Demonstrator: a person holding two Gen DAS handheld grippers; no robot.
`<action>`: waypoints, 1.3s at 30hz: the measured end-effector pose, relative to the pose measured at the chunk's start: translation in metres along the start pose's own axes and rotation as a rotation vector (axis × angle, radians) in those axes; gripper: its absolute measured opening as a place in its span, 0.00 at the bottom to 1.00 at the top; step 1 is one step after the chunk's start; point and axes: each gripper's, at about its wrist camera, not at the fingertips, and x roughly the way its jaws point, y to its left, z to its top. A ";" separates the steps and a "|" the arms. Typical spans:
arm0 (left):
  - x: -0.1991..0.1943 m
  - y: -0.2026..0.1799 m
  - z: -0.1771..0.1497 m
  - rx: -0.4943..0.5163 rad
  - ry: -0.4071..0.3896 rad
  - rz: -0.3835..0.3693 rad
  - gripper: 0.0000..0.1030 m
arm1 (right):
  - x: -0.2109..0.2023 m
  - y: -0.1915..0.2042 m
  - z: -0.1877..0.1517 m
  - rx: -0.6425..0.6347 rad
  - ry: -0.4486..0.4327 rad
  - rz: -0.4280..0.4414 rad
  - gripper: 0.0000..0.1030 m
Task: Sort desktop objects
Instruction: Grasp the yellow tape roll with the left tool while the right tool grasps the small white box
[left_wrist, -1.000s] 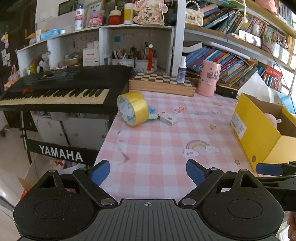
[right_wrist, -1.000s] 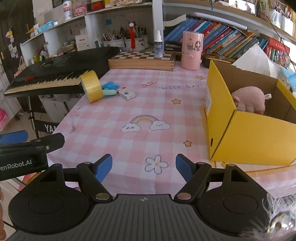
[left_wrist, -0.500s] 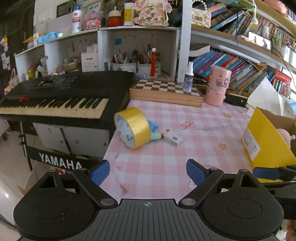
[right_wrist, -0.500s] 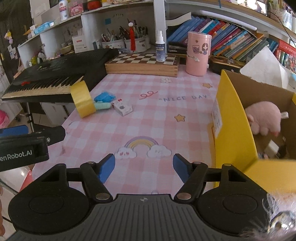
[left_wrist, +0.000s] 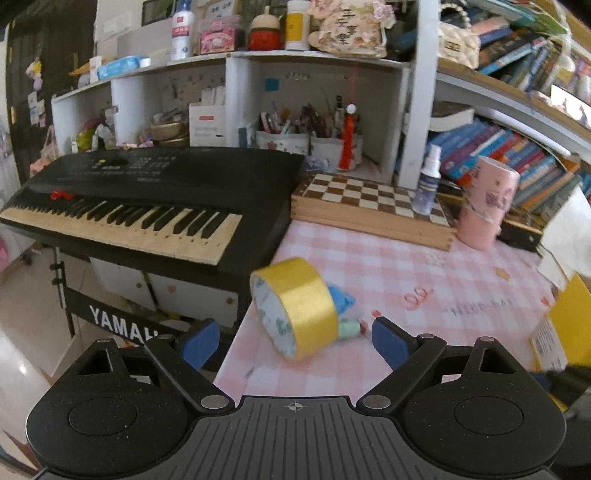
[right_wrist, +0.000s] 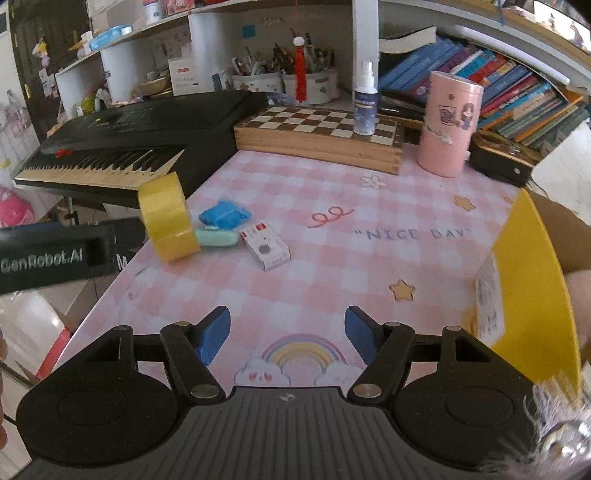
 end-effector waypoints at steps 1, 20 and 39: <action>0.008 -0.001 0.003 -0.001 0.003 0.003 0.89 | 0.009 0.003 0.005 0.002 0.000 0.000 0.65; 0.087 -0.006 0.022 -0.046 0.106 0.093 0.84 | 0.098 -0.003 0.045 -0.096 -0.008 0.024 0.57; 0.059 -0.005 0.009 -0.033 0.143 -0.056 0.39 | 0.100 -0.003 0.039 -0.124 0.041 0.031 0.27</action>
